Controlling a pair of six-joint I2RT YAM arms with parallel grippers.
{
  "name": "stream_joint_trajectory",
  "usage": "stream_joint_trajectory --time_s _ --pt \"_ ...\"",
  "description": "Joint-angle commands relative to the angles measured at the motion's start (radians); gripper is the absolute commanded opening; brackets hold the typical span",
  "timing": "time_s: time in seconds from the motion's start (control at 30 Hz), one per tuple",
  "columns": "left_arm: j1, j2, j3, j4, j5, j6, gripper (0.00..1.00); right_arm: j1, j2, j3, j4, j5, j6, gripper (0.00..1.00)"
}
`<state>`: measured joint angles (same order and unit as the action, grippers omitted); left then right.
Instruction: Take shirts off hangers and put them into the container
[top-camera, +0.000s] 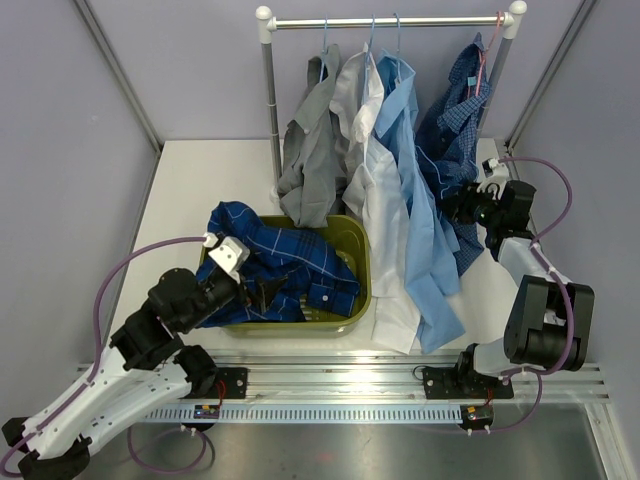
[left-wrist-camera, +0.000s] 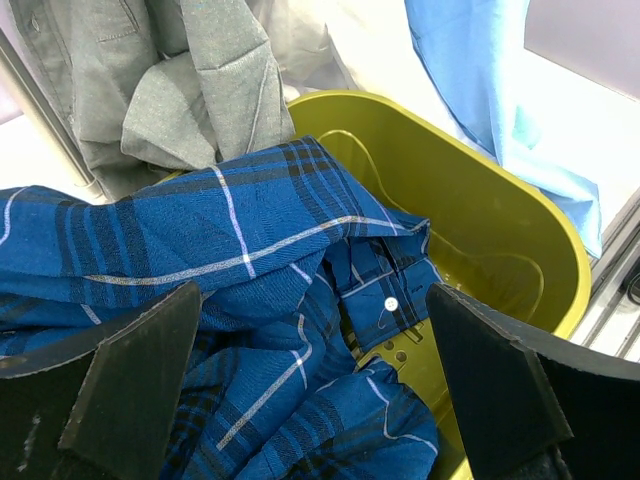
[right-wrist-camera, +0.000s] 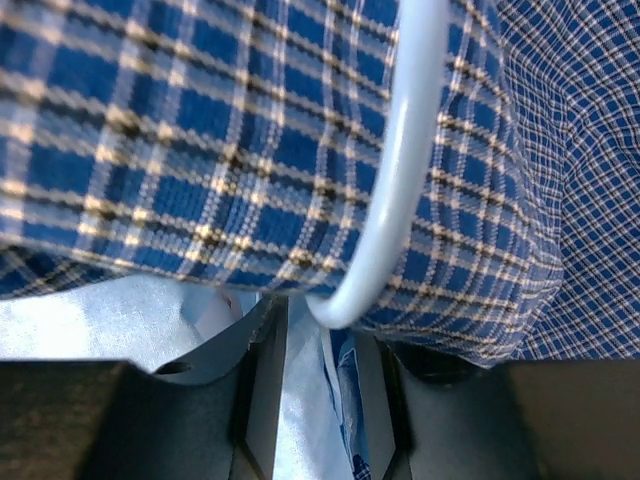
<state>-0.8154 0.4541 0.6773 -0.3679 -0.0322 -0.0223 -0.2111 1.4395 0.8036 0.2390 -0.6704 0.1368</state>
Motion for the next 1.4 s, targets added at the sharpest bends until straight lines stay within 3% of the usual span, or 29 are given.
stream_joint_trajectory --time_s 0.0,0.23,0.5,0.77,1.17,1.37 --pt "0.004 -0.022 -0.012 0.041 0.0 0.004 0.99 0.004 0.007 0.0 0.048 0.02 0.007 0.38" --pt "0.004 -0.008 -0.005 0.043 0.005 0.007 0.99 0.004 0.094 0.019 0.028 -0.063 0.03 0.3" --pt "0.004 -0.014 -0.007 0.044 0.002 0.005 0.99 0.003 -0.01 0.009 0.029 -0.095 0.003 0.0" --pt "0.004 -0.012 -0.007 0.044 0.005 0.01 0.99 0.001 -0.269 0.025 -0.105 -0.067 -0.129 0.0" --pt "0.004 -0.009 -0.008 0.047 0.011 0.016 0.99 0.003 -0.355 0.239 -0.642 0.0 -0.39 0.0" --pt "0.004 0.004 -0.004 0.058 0.021 0.016 0.99 0.003 -0.402 0.33 -0.8 0.023 -0.474 0.0"
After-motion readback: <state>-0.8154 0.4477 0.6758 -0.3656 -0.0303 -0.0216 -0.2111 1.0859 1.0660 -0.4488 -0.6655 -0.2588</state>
